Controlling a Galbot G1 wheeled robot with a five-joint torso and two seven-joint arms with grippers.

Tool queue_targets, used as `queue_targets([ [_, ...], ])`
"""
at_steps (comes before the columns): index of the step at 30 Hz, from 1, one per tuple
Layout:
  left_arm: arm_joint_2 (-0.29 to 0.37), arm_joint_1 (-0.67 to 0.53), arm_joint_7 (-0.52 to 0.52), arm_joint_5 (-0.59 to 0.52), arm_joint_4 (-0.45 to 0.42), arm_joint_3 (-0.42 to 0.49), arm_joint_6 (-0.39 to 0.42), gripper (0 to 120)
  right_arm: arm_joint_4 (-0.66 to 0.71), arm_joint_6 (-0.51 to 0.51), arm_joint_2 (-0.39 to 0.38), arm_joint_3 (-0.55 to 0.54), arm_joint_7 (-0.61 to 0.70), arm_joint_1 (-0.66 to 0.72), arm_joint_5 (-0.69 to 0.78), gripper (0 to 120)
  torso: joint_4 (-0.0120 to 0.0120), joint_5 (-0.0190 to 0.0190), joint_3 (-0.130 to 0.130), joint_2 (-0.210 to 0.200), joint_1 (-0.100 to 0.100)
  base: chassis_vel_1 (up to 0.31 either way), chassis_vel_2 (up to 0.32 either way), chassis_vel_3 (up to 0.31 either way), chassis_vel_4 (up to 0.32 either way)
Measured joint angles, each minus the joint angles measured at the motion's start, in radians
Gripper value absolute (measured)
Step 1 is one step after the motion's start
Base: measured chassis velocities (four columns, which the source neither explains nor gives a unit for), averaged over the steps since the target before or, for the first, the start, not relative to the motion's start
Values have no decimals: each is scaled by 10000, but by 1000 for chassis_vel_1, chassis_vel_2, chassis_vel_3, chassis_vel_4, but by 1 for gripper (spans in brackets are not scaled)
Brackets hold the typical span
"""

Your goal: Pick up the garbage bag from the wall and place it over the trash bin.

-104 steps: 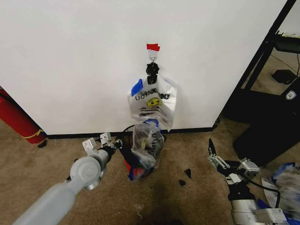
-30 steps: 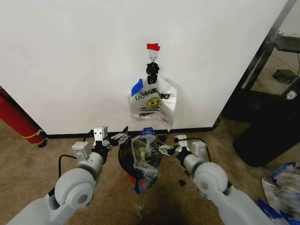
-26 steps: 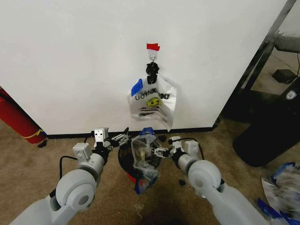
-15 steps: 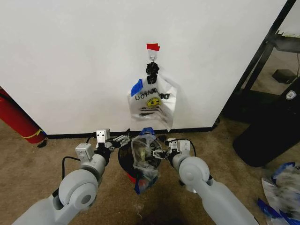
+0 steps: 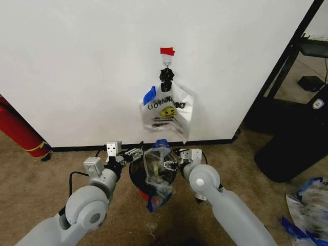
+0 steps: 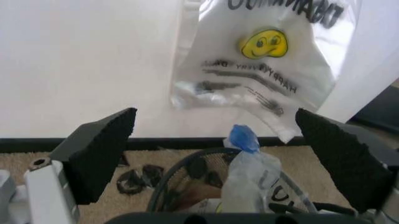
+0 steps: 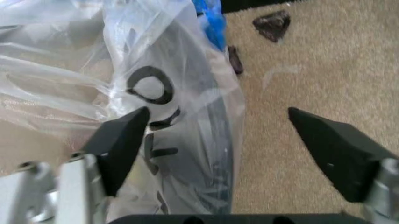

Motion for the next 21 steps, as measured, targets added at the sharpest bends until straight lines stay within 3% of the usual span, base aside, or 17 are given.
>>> queue_targets([
  [3,-11,0,0,-17,5,18,0,100,-17,0,31,-52,193,31,155,77,0,0,0,0,0,0,0,0,0],
  [7,-76,15,-9,-29,63,92,4,100,-22,1,126,-158,827,130,670,57,1,0,0,1,0,0,0,0,0],
  [17,-105,-18,-23,-93,85,150,18,100,-54,6,219,-245,1308,325,1111,27,0,0,0,2,0,0,0,0,0],
  [21,-95,-28,-37,-103,85,151,34,100,-131,9,264,-223,1379,361,1305,10,0,0,0,2,0,0,0,0,0],
])
